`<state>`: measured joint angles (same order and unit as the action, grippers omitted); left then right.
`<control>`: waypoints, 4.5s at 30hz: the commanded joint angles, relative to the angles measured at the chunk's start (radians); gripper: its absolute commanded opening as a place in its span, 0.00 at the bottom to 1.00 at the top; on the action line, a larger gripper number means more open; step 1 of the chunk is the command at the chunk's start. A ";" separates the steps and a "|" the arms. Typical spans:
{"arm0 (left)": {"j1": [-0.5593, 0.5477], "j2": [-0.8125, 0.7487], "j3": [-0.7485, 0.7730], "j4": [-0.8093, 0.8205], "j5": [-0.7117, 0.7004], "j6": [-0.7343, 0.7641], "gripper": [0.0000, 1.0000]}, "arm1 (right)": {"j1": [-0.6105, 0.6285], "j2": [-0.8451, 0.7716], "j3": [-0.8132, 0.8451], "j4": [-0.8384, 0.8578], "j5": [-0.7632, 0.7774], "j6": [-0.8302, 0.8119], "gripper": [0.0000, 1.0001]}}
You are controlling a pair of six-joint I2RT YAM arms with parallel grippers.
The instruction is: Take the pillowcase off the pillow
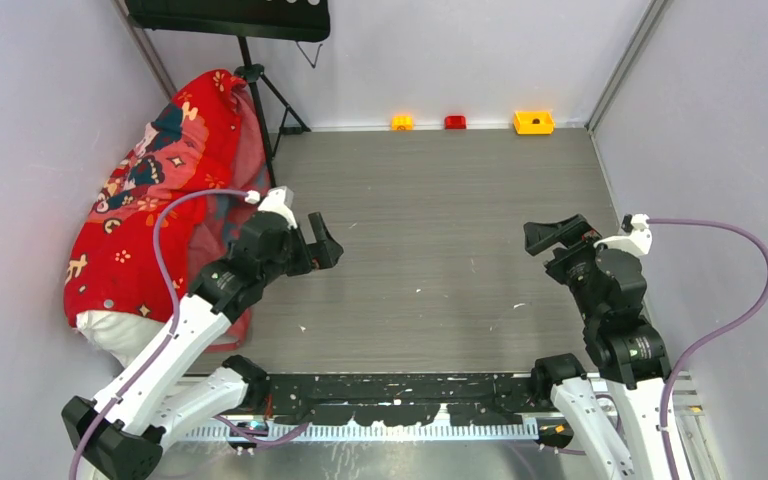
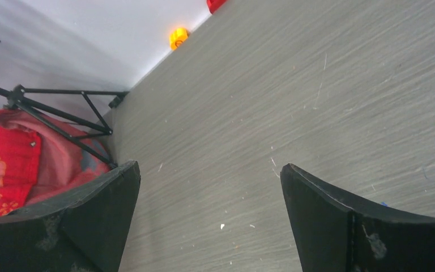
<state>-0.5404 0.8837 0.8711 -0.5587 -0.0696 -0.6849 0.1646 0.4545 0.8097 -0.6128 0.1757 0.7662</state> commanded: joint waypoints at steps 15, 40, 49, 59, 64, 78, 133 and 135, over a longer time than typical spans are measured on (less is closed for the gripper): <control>0.024 0.299 0.478 -0.349 -1.000 0.611 1.00 | 0.000 0.096 0.144 -0.120 -0.162 -0.017 0.99; 0.599 0.657 0.619 -0.401 -0.782 0.542 0.02 | 0.000 0.092 0.128 -0.151 -0.284 0.037 0.99; 0.616 0.406 0.704 -0.371 -0.845 0.503 0.00 | 0.001 0.112 0.140 -0.130 -0.303 0.057 0.98; 0.616 0.180 0.823 -0.308 -0.614 0.444 0.00 | 0.000 0.103 0.118 -0.125 -0.305 0.070 0.96; 0.616 0.084 0.861 -0.301 -0.380 0.332 0.00 | 0.001 0.101 0.114 -0.119 -0.303 0.069 0.96; 0.616 -0.119 0.605 0.178 0.633 0.011 0.00 | 0.001 0.102 0.111 -0.111 -0.311 0.047 0.95; -0.102 0.522 0.607 0.131 0.042 0.008 0.75 | 0.001 0.067 0.138 -0.186 -0.144 0.037 0.95; -0.096 0.448 0.563 0.093 -0.058 0.064 0.85 | 0.000 0.081 0.151 -0.204 -0.117 0.032 0.96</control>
<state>-0.6506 1.4685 1.4658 -0.3798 0.0978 -0.7212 0.1646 0.5133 0.9054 -0.8032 -0.0105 0.8181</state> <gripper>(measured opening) 0.780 0.952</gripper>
